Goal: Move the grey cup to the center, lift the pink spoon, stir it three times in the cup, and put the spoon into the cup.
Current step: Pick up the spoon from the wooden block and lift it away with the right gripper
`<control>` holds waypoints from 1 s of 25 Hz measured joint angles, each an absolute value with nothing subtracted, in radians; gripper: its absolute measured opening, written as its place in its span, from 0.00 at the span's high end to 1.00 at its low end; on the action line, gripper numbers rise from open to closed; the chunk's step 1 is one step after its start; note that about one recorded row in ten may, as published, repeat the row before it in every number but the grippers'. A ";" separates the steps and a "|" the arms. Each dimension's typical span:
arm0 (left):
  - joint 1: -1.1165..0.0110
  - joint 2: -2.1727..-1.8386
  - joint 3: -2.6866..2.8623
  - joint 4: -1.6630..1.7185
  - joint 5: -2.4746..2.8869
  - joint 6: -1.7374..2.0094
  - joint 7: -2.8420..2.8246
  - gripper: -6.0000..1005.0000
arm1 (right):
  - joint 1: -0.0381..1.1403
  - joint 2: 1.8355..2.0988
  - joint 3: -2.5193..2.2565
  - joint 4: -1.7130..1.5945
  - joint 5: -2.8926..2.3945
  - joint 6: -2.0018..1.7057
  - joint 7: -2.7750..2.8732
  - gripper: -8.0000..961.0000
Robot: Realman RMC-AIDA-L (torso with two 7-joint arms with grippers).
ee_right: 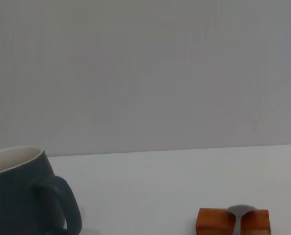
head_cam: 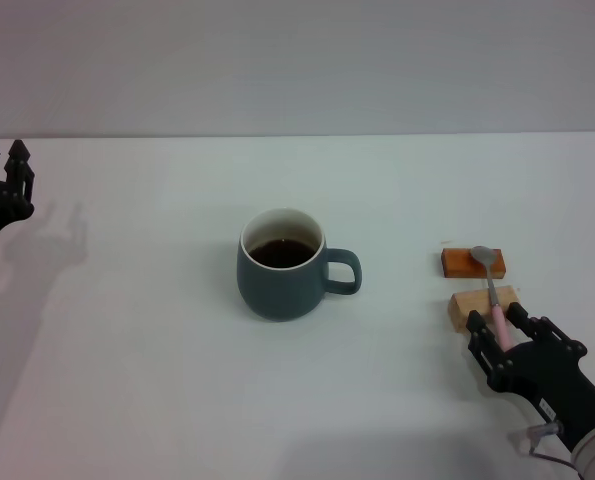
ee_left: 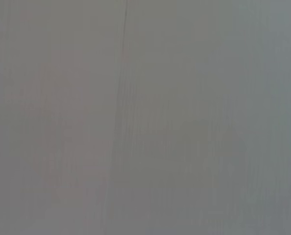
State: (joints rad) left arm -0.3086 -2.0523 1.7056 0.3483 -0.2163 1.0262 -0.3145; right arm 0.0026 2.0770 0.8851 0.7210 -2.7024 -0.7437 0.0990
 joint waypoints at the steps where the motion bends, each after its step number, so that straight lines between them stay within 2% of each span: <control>1: -0.308 -2.052 1.706 0.349 -0.216 1.026 -0.314 0.68 | 0.003 2.077 0.885 0.721 -2.702 -0.743 0.099 0.53; 25: -0.303 -2.052 1.706 0.352 -0.216 1.032 -0.318 0.68 | -0.005 2.075 0.884 0.727 -2.703 -0.742 0.100 0.63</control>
